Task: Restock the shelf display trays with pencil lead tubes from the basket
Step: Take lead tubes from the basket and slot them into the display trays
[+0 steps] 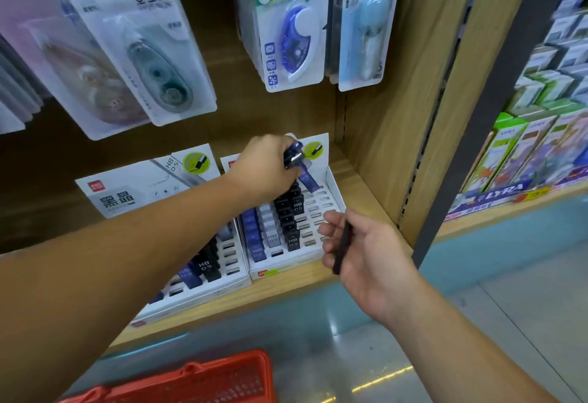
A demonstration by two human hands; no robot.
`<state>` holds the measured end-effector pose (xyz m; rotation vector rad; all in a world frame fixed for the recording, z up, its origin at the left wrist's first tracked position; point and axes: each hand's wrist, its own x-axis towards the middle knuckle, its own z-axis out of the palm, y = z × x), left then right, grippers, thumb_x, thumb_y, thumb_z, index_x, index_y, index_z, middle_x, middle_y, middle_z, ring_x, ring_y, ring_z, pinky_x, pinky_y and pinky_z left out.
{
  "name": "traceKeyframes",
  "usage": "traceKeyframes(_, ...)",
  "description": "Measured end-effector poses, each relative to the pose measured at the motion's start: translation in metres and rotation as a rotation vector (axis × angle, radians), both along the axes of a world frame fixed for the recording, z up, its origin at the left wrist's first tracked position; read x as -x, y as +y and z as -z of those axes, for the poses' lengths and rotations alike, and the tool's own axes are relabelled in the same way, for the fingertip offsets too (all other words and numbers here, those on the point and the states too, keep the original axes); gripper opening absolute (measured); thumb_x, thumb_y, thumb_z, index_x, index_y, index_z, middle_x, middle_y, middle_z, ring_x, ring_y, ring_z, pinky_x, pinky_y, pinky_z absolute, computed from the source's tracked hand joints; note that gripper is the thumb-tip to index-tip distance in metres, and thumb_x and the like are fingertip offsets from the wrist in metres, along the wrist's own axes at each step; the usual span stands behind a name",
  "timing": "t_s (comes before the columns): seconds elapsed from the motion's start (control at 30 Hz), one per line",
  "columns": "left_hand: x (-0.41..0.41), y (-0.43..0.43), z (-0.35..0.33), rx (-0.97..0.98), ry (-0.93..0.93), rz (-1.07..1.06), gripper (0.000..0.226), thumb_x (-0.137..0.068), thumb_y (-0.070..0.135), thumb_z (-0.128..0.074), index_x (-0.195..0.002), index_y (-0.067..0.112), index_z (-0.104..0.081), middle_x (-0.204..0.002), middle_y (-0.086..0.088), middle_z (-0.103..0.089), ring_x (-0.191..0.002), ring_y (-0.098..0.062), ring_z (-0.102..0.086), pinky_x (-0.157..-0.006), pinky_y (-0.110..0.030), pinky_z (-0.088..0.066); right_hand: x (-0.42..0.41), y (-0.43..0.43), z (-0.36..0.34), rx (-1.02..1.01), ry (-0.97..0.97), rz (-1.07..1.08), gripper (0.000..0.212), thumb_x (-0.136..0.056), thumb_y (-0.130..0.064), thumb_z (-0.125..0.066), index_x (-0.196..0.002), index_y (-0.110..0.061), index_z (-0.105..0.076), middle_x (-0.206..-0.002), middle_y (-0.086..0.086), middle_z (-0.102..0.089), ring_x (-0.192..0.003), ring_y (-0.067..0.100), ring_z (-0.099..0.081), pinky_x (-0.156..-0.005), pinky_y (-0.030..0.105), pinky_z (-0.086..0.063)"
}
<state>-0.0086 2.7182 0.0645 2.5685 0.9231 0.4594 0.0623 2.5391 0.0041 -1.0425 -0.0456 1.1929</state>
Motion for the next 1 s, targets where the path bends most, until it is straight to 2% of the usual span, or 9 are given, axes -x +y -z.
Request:
traceKeyframes(0.07,-0.01,0.005,0.009,-0.085,0.11,0.025,0.013,-0.093,0.02,-0.072,-0.083,0.017,-0.064,-0.086,-0.007,-0.068,-0.083,-0.029,-0.063,-0.069,-0.035,-0.048,-0.003,-0.001,0.003,-0.019,-0.015,0.006,0.024,-0.108,-0.027,-0.051,-0.105,-0.01,-0.067,-0.083,0.007,-0.063,-0.062,0.017,-0.053,-0.059,0.031,-0.042)
traceKeyframes(0.13,-0.017,0.009,0.015,-0.137,0.15,0.035,0.03,-0.094,0.021,-0.07,-0.071,0.027,-0.051,-0.082,-0.006,-0.065,-0.08,-0.03,-0.061,-0.067,-0.035,-0.047,-0.005,-0.002,0.003,-0.035,-0.025,-0.005,0.02,-0.106,-0.031,-0.055,-0.11,-0.015,-0.067,-0.083,0.007,-0.065,-0.062,0.018,-0.056,-0.057,0.033,-0.046)
traceKeyframes(0.17,-0.019,0.011,0.016,-0.158,0.154,0.043,0.032,-0.094,0.021,-0.069,-0.07,0.028,-0.05,-0.081,-0.006,-0.064,-0.079,-0.029,-0.06,-0.066,-0.035,-0.048,-0.005,-0.002,0.003,-0.034,-0.028,-0.003,0.02,-0.105,-0.033,-0.057,-0.113,-0.018,-0.068,-0.083,0.008,-0.066,-0.061,0.019,-0.057,-0.056,0.032,-0.047)
traceKeyframes(0.3,-0.024,0.012,0.013,-0.25,0.204,0.081,0.01,-0.094,0.018,-0.067,-0.086,0.021,-0.062,-0.087,-0.006,-0.064,-0.081,-0.027,-0.061,-0.07,-0.04,-0.056,-0.005,0.001,0.003,-0.016,0.023,0.022,0.032,-0.109,-0.037,-0.047,-0.123,-0.018,-0.067,-0.078,0.008,-0.067,-0.058,0.017,-0.052,-0.052,0.029,-0.039)
traceKeyframes(0.47,-0.024,0.017,0.016,-0.243,0.18,0.072,0.008,-0.093,0.019,-0.07,-0.086,0.015,-0.067,-0.085,-0.006,-0.067,-0.079,-0.027,-0.061,-0.071,-0.041,-0.057,-0.003,0.003,-0.001,-0.011,0.035,0.019,0.032,-0.106,-0.021,-0.046,-0.123,-0.005,-0.067,-0.083,0.013,-0.07,-0.061,0.02,-0.055,-0.058,0.032,-0.041)
traceKeyframes(0.67,-0.025,0.015,0.015,-0.251,0.249,0.084,0.011,-0.092,0.021,-0.072,-0.083,0.02,-0.065,-0.082,-0.004,-0.065,-0.081,-0.027,-0.063,-0.072,-0.041,-0.057,-0.002,0.002,0.001,0.001,-0.045,0.059,0.029,-0.108,-0.023,-0.046,-0.122,-0.008,-0.068,-0.087,0.011,-0.07,-0.064,0.02,-0.059,-0.058,0.033,-0.049)
traceKeyframes(0.87,-0.026,0.017,0.007,-0.268,0.321,0.09,0.005,-0.09,0.016,-0.072,-0.095,0.017,-0.071,-0.085,-0.004,-0.065,-0.08,-0.025,-0.063,-0.063,-0.033,-0.05,0.002,0.0,0.002,0.033,-0.167,0.027,0.031,-0.112,-0.027,-0.04,-0.118,-0.017,-0.069,-0.083,0.008,-0.071,-0.061,0.019,-0.058,-0.054,0.032,-0.048)
traceKeyframes(1.0,-0.034,0.012,0.012,-0.238,0.353,0.089,0.009,-0.093,0.019,-0.069,-0.086,0.019,-0.063,-0.075,0.004,-0.055,-0.078,-0.022,-0.059,-0.057,-0.026,-0.037,0.0,0.0,0.002,0.044,-0.201,0.024,0.032,-0.112,-0.027,-0.039,-0.116,-0.018,-0.07,-0.08,0.006,-0.071,-0.06,0.018,-0.058,-0.054,0.03,-0.047)
